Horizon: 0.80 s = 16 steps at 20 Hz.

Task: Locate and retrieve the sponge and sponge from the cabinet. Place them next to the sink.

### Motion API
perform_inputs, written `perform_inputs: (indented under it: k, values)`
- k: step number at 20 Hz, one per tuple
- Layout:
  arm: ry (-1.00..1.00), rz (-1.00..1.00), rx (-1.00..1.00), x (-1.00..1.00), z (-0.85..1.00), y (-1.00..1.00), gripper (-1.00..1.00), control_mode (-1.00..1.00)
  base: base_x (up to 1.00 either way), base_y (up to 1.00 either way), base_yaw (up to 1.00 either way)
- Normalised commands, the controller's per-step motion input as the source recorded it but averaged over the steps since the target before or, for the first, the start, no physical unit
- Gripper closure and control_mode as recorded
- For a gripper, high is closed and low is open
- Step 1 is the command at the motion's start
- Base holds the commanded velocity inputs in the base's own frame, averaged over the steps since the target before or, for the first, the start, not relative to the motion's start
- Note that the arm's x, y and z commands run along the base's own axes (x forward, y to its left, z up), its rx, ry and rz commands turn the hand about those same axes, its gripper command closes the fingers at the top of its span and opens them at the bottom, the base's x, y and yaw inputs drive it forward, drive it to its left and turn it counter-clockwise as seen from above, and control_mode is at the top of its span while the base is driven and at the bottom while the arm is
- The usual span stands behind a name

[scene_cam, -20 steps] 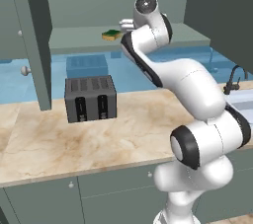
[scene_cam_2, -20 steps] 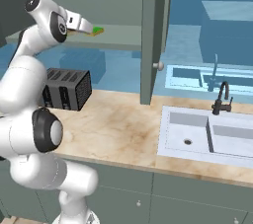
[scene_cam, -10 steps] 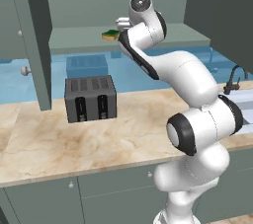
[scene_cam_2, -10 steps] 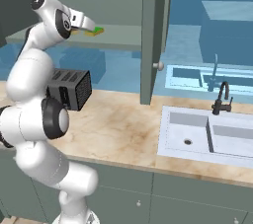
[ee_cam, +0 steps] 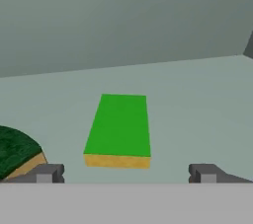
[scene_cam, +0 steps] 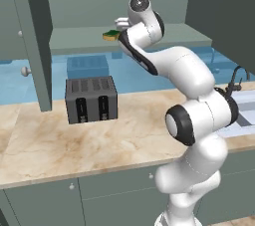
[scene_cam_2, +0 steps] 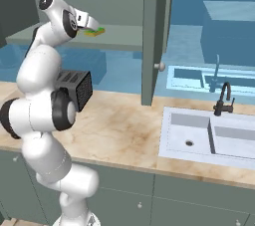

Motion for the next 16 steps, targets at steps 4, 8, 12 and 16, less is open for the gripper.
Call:
perform_inputs:
  k: [4,8,12,16]
  values:
    - [0.00,0.07,0.01,0.20,0.00,-0.09,-1.00,-1.00,0.00,0.00,0.00]
    - [0.00,0.05,0.00,0.06,-0.02,-0.05,-1.00,-1.00,0.00,0.00,0.00]
    - [0.03,0.01,0.00,0.00,-0.07,-0.05,-1.00,-1.00,0.00,0.00,0.00]
    - [0.02,0.00,0.00,0.00,-0.10,0.00,-1.00,-1.00,0.00,0.00,0.00]
